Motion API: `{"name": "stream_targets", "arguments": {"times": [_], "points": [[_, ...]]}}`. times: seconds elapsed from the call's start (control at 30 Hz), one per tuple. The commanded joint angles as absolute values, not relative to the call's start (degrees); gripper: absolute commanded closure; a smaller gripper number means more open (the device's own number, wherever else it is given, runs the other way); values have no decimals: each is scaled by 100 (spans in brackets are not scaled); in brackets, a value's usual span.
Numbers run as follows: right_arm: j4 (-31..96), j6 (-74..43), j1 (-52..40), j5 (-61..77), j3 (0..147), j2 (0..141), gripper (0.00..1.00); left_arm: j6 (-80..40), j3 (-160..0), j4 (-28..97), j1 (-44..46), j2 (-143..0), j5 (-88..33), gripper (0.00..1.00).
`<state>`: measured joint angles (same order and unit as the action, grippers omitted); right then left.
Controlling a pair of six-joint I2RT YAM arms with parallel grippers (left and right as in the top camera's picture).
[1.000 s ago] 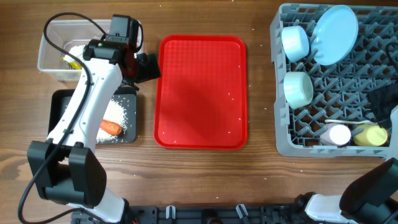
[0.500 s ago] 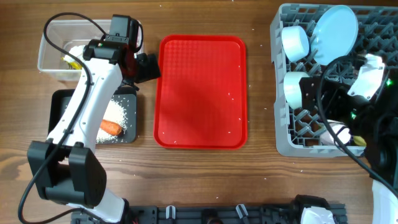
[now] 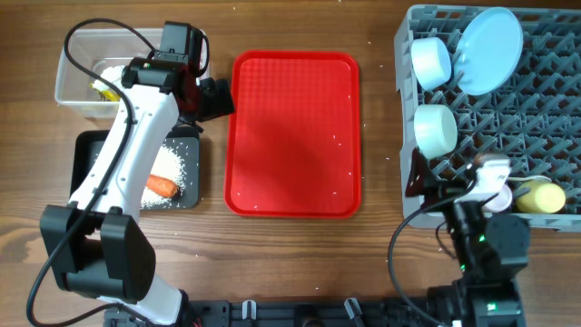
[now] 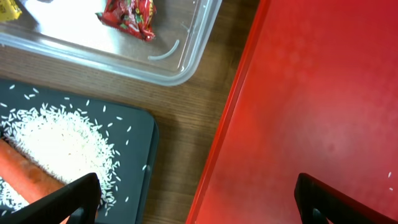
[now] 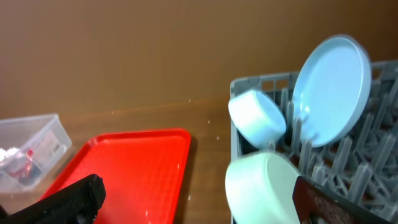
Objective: Sort waste into correct bins and load items into the dishwasher rack
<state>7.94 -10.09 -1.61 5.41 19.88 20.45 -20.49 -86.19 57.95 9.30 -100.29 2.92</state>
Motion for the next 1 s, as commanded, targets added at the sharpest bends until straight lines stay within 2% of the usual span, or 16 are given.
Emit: {"name": "stream_targets", "arguments": {"times": [0.0,0.2,0.33,0.97], "points": [[620,-902,-447,-12,1238,1096,0,-2062,-8602,5789,921,-10053,261,0],[440,-923,-493,-40,283,14,0,-2062,-8602,5789,921,-10053,261,0],[-45,-919,-499,60,27,14,0,-2062,-8602,5789,921,-10053,261,0],[-38,-917,-497,89,30,27,0,-2064,-8602,5789,921,-10053,261,0]]}}
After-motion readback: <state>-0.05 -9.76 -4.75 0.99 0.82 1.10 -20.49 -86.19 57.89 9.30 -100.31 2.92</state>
